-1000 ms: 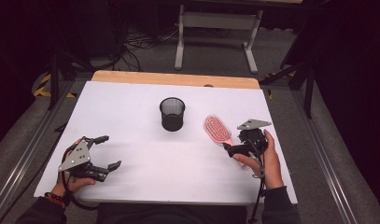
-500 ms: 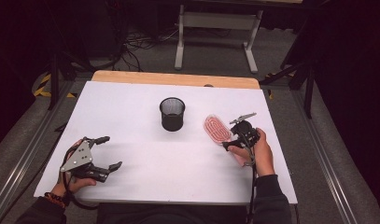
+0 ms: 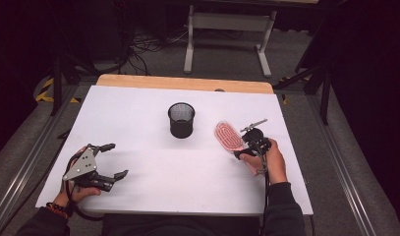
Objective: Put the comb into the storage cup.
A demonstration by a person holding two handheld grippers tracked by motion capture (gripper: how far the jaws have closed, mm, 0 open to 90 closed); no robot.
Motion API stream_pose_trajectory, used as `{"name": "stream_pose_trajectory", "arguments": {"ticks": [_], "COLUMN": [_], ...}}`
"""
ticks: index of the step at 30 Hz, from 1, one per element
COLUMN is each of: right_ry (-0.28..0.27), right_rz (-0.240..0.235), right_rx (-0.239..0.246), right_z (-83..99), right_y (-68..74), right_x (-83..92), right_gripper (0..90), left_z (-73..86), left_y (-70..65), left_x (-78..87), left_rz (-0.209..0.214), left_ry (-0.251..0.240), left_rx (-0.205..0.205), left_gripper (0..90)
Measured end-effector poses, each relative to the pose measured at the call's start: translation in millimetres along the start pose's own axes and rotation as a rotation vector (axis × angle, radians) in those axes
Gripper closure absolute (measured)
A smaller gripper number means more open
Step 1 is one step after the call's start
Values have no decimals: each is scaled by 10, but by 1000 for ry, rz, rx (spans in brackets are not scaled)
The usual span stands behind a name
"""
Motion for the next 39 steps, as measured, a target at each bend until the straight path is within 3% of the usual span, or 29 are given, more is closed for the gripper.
{"name": "stream_pose_trajectory", "arguments": {"ticks": [8,17,28,39], "right_ry": [29,0,-53,-172], "right_rz": [-19,-24,-15,8], "right_rx": [29,-1,-1,-30], "right_z": [28,28,38,-1], "right_y": [58,29,25,10], "right_x": [-76,-87,-79,25], "right_gripper": [509,674,689,689], "left_z": [6,9,4,-10], "left_y": [-10,-9,-7,4], "left_x": [-16,-25,-18,-1], "left_rz": [4,8,-1,-10], "left_ry": [9,12,4,-7], "left_rx": [-1,-1,3,7], "left_gripper": [74,80,84,84]}}
Point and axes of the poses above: each handheld gripper's, and its own axes: x roughly backward along the jaws, z roughly out of its underside, y roughly to its left, the point moved 7 cm from there along -x, roughly forward along the jaws, and after that the axes turned 13 degrees about z, right-handed, at the moved point
